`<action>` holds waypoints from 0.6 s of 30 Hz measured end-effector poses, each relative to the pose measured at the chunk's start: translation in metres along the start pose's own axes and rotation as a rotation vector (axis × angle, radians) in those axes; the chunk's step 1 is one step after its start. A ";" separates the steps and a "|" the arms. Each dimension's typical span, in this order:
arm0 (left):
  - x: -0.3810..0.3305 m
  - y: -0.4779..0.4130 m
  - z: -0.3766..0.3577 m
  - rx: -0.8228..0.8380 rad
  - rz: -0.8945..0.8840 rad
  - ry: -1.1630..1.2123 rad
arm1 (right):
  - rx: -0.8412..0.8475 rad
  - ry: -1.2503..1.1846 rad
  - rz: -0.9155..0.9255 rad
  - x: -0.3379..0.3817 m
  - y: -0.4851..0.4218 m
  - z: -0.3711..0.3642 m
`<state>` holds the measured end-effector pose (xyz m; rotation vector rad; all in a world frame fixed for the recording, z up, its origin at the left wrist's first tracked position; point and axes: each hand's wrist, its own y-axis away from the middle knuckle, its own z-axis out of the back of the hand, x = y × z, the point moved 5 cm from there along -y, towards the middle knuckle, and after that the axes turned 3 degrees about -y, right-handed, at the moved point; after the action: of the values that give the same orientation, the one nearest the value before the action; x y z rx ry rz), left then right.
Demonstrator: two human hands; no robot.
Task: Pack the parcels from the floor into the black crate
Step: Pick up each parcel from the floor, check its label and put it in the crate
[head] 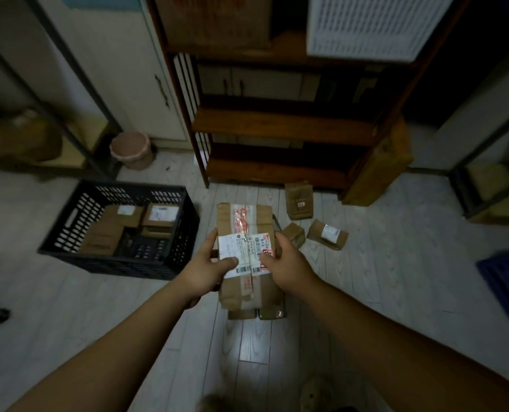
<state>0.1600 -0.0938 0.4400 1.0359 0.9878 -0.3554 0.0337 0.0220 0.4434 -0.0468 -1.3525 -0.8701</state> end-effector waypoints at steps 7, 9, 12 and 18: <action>-0.137 0.106 0.055 0.030 -0.154 -0.119 | 0.041 -0.104 0.066 0.144 0.088 0.023; -0.158 0.121 0.069 0.080 -0.163 -0.162 | -0.002 -0.153 0.089 0.172 0.097 0.033; -0.184 0.140 0.080 0.134 -0.165 -0.216 | -0.043 -0.257 0.138 0.205 0.107 0.048; -0.199 0.179 0.106 -0.134 -0.124 0.012 | -0.120 -0.563 0.191 0.240 0.112 0.066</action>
<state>0.2255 -0.1302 0.7173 0.8588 1.0752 -0.3794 0.0334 0.0091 0.7160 -0.5399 -1.7798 -0.8041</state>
